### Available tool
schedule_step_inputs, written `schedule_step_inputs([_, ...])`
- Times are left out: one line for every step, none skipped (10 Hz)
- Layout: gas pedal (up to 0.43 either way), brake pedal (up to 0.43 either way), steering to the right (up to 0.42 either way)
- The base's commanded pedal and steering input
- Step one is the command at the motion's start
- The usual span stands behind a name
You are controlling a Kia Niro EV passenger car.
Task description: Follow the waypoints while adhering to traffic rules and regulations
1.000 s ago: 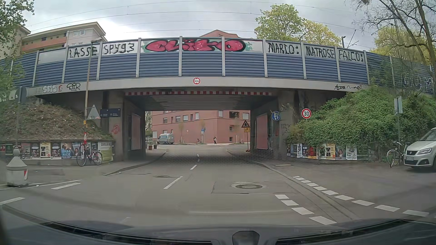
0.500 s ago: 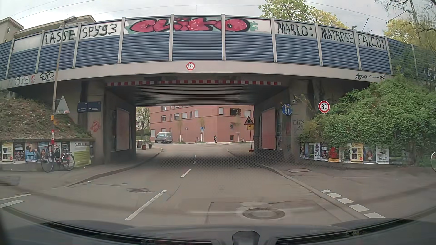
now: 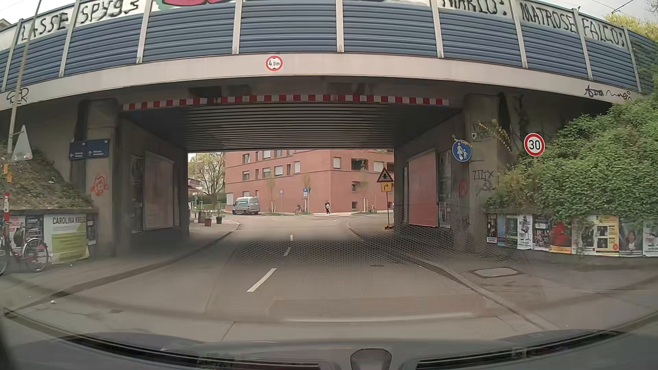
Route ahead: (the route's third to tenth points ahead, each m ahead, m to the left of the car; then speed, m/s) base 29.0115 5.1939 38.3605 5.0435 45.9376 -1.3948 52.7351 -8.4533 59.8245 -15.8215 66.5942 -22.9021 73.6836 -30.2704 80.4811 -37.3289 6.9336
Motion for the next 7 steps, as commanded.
schedule_step_inputs([0.169, 0.000, -0.013])
schedule_step_inputs([0.118, 0.000, -0.014])
schedule_step_inputs([0.118, 0.000, -0.015])
schedule_step_inputs([0.118, 0.000, -0.016])
schedule_step_inputs([0.110, 0.000, -0.016])
schedule_step_inputs([0.110, 0.000, -0.019])
schedule_step_inputs([0.110, 0.000, -0.022])
